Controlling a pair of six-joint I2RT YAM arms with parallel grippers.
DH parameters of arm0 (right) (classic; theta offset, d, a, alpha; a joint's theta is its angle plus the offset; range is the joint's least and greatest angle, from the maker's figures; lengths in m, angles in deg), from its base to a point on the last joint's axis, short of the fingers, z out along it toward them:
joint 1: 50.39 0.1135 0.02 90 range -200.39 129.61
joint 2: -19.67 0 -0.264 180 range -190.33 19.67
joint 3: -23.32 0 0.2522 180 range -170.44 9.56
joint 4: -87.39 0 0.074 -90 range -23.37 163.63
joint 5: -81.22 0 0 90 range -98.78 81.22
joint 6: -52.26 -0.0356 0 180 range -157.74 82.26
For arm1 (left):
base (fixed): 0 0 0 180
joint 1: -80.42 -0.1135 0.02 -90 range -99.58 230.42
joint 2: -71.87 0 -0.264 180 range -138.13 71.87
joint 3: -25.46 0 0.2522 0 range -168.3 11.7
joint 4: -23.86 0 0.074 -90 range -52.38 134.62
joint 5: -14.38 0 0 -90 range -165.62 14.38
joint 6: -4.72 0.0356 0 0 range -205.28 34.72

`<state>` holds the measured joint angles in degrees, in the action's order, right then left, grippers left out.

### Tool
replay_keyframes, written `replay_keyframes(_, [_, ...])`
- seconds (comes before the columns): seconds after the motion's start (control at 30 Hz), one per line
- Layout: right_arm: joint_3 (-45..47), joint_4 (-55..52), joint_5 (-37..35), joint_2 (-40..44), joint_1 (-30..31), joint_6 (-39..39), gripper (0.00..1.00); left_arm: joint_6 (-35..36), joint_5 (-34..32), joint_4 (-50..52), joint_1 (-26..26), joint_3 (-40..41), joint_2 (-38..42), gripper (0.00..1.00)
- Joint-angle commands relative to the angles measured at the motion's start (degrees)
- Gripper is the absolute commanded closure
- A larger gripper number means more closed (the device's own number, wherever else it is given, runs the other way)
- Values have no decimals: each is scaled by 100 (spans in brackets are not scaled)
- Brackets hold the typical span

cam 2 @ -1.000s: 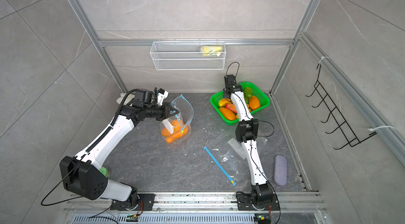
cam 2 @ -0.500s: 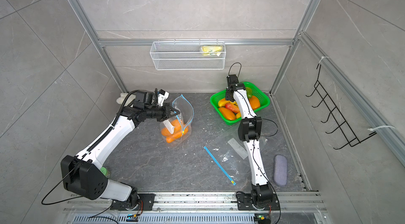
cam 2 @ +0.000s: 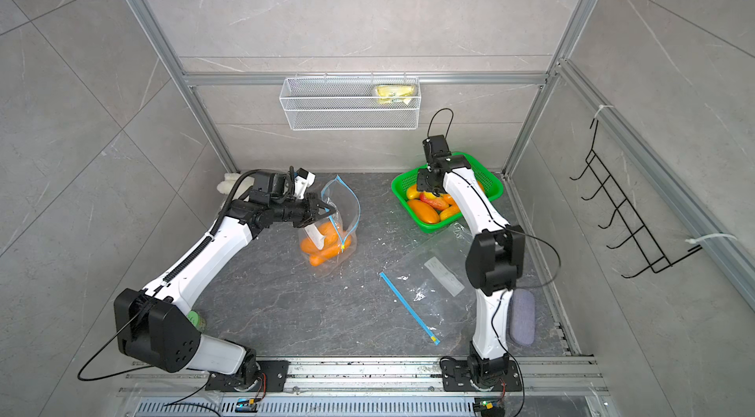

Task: Place the mango in a zip-top bag and seal the zipper
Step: Pick up the mango from the basket, then place the mango in the zipper food storage bag.

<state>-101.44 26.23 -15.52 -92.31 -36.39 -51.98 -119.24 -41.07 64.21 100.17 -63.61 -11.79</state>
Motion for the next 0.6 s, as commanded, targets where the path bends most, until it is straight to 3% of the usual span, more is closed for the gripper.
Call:
replay_keyframes(0.0, [923, 1021, 234, 1272, 405, -226, 62, -116, -36, -162, 61, 55, 215, 99])
replay_keyframes(0.13, [2175, 2045, 530, 2484, 1383, -421, 63, -201, -36, -307, 64, 145, 245, 99])
replay_keyframes(0.23, [2736, 2804, 890, 2828, 2098, -717, 64, -232, -9, -271, 69, 152, 315, 99])
replay_keyframes(0.4, [2520, 3109, 864, 2299, 3096, -834, 64, -215, -91, -198, 71, 331, 606, 99])
replay_keyframes(0.57, [2056, 3156, 753, 1531, 3427, -1001, 64, -153, -93, -136, 68, 481, 775, 99])
